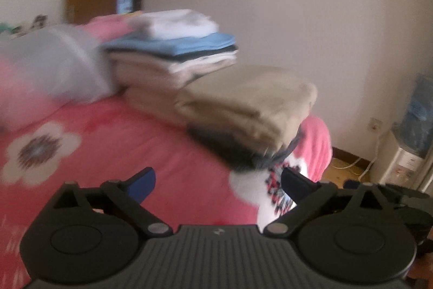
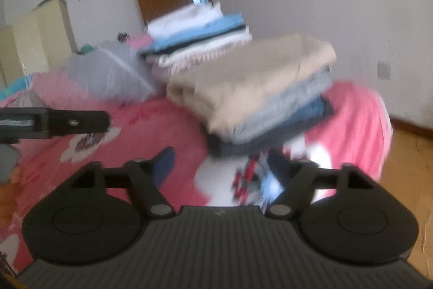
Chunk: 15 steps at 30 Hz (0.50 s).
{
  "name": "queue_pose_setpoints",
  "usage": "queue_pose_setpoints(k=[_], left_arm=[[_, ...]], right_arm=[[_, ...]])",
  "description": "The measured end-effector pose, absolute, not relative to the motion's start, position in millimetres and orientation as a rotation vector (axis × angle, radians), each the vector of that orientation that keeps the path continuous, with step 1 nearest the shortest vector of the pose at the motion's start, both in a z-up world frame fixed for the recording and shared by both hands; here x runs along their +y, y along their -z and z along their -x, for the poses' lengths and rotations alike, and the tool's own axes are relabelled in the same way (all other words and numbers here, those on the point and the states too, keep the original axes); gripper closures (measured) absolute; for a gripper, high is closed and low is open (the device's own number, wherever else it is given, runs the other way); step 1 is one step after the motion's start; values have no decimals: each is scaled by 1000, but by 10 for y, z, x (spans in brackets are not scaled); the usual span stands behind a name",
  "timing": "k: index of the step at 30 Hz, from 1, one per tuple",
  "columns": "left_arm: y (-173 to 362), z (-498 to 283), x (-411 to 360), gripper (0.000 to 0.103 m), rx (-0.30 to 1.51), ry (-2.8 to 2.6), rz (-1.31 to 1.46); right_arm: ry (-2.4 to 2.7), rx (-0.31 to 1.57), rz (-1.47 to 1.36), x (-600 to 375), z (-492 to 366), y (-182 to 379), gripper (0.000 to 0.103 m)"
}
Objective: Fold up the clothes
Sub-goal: 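Open the right gripper and withdraw it from the clothes pile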
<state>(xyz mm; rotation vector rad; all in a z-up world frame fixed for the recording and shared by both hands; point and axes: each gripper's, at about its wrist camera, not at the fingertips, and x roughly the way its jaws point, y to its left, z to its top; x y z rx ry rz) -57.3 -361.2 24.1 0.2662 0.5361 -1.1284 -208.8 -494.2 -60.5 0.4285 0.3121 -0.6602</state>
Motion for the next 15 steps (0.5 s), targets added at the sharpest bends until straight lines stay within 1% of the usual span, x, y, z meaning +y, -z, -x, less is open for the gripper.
queue_pose_setpoints(k=[3,6,8,11,15], left_arm=[[-201,703,-3314,0,562,1068,-238],[-180,803,-3034,0,580,1034,-201],[-171,857,-2870,0,591,1013,-179],[-162,945,-2688,0,596,960,-180],[-183,1102,-2491,0,581,894,-199]], right_arm=[[658,394,-439,-4630,2118,666,16],[696,448,-407,-4321,2088,647,11],[741,469,-395,-4131,2100,596,5],[803,480,-363,-3900,2134,514,1],[835,475,-305,-3667,2170,396,1]])
